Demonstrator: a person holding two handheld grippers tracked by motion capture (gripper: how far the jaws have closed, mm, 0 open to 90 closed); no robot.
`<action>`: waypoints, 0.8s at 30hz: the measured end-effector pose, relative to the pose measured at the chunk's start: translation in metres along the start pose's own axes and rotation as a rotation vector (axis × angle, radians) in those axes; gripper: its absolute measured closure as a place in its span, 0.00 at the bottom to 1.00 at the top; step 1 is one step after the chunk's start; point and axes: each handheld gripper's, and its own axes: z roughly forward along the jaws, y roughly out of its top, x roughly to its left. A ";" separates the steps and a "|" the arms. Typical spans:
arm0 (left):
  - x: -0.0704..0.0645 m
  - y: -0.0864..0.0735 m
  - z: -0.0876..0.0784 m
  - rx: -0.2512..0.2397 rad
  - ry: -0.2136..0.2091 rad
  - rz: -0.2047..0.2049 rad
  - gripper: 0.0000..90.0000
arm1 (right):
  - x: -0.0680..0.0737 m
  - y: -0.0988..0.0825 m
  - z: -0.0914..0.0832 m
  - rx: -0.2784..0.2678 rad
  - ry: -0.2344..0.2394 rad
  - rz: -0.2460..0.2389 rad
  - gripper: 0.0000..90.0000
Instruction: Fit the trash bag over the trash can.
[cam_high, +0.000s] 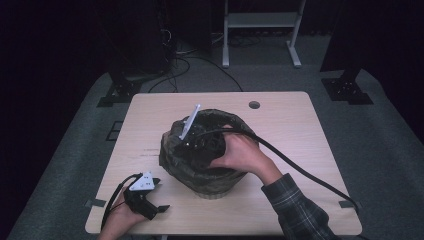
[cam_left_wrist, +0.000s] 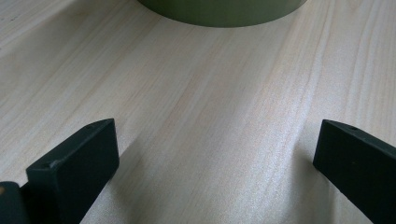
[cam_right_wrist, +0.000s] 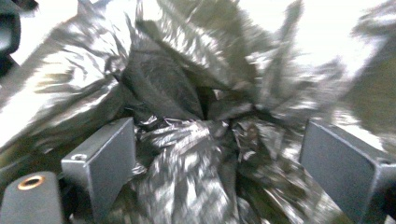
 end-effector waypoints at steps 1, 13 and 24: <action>0.000 0.000 0.000 0.000 0.000 0.000 0.00 | -0.001 -0.001 -0.005 -0.014 -0.004 0.006 0.10; 0.000 0.000 0.000 0.000 0.000 0.000 0.00 | -0.022 -0.036 -0.054 -0.122 -0.069 0.100 0.10; 0.000 0.000 0.000 0.000 0.002 0.000 0.00 | -0.030 -0.079 -0.086 -0.234 -0.087 0.181 0.10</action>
